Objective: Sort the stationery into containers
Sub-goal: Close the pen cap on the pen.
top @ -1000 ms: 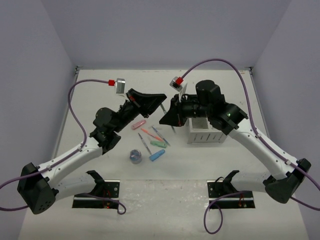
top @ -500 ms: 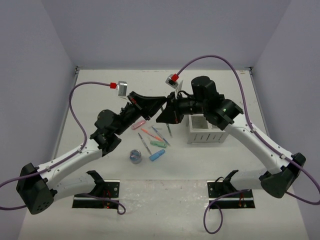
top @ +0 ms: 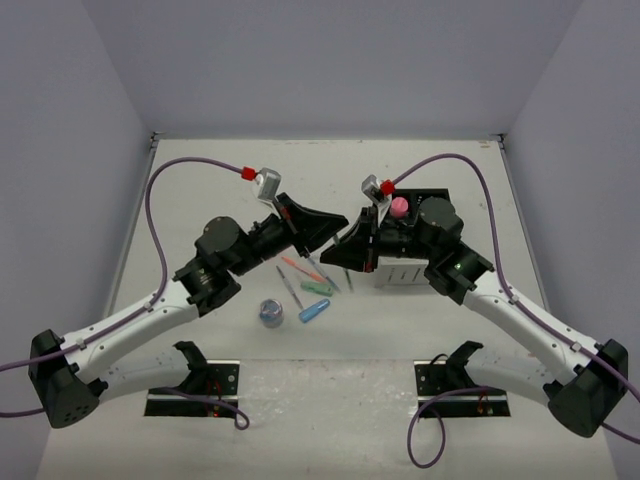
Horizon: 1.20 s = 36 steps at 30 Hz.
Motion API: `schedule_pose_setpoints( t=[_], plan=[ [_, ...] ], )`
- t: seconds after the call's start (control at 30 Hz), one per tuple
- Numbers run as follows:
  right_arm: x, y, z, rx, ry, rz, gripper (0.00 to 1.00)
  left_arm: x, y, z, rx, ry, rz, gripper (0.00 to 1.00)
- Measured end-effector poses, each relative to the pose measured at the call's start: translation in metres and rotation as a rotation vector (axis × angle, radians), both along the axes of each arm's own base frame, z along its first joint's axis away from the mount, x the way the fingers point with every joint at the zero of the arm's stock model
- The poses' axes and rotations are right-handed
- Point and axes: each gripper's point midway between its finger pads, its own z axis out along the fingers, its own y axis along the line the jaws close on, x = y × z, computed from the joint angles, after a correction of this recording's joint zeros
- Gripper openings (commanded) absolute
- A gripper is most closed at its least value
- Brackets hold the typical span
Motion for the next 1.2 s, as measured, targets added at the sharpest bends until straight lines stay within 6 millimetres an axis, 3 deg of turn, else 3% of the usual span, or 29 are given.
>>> schedule_pose_setpoints(
  t=[0.07,0.23,0.4,0.57,0.7,0.9,1.2],
  plan=[
    [-0.003,-0.002,0.009,0.034,-0.023,0.005,0.29,-0.005,0.002,0.010,-0.031,-0.015,-0.016,0.00],
    [-0.005,-0.013,0.031,0.107,-0.080,-0.020,0.36,-0.018,0.009,0.033,-0.097,-0.061,-0.047,0.00],
    [-0.009,-0.014,0.028,0.119,-0.078,-0.012,0.38,-0.022,0.010,0.038,-0.100,-0.078,-0.061,0.00],
    [-0.012,-0.014,0.019,0.108,-0.061,0.003,0.27,-0.021,0.010,0.042,-0.078,-0.097,-0.054,0.00],
    [-0.019,-0.015,0.022,0.114,-0.079,0.022,0.00,-0.019,0.010,0.047,-0.068,-0.114,-0.046,0.00],
    [-0.024,-0.014,0.024,0.117,-0.099,0.025,0.00,-0.018,0.008,0.048,-0.070,-0.109,-0.049,0.00],
    [-0.010,-0.012,0.029,0.140,-0.072,-0.075,0.00,-0.005,-0.001,0.052,-0.121,-0.108,-0.036,0.00]
  ],
)
